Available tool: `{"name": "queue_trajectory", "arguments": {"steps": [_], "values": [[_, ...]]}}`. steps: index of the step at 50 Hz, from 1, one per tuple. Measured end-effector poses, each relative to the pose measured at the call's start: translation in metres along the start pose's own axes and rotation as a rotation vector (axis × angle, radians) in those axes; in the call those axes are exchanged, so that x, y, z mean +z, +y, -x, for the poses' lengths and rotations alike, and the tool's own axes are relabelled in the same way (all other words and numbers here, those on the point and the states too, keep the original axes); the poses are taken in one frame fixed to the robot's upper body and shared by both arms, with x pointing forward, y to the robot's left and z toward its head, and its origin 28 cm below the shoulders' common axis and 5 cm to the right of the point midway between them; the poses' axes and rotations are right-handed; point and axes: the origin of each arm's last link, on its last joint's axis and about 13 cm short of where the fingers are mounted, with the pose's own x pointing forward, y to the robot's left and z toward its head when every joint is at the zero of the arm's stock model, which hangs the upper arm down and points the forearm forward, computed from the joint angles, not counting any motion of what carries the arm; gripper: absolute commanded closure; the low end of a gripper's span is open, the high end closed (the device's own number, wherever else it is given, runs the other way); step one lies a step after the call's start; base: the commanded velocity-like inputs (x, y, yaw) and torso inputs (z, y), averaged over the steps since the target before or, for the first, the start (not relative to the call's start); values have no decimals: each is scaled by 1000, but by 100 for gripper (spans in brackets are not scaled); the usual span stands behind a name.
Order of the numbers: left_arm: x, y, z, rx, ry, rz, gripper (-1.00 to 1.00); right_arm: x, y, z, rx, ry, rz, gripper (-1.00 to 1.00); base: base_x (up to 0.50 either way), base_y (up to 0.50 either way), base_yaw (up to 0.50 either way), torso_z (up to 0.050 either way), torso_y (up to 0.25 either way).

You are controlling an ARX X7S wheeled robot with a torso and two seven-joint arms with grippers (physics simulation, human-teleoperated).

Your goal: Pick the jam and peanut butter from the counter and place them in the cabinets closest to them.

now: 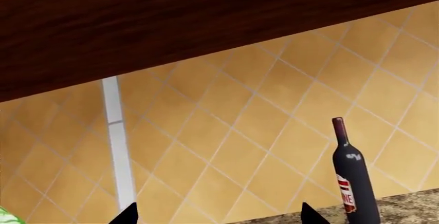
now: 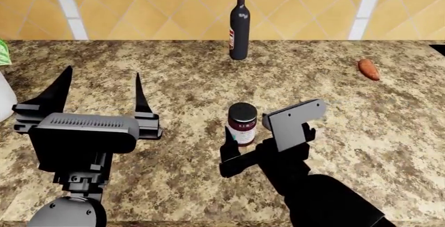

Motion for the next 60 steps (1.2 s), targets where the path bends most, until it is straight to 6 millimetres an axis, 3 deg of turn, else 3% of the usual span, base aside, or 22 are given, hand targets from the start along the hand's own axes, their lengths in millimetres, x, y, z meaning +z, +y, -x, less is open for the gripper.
{"name": "queue_trajectory", "arguments": {"steps": [26,27,47,53,60], "values": [[0,0,0,7,-5,-3,-100,-16,-6,-30,-2,116,-2,-100,0,0,0,0,0],[0,0,0,7,-5,-3,-100,-17,-6,-31,-3,120,-1,100,0,0,0,0,0],[1,-1,-3,5,13,21,-100,-11,-10,-28,-48,100,18,100,0,0,0,0,0],[14,-4,-26,19,53,121,-100,10,-12,-13,-60,24,29,100,0,0,0,0,0],[38,-5,-70,41,87,247,-100,41,-15,8,-73,-67,43,100,0,0,0,0,0]]}}
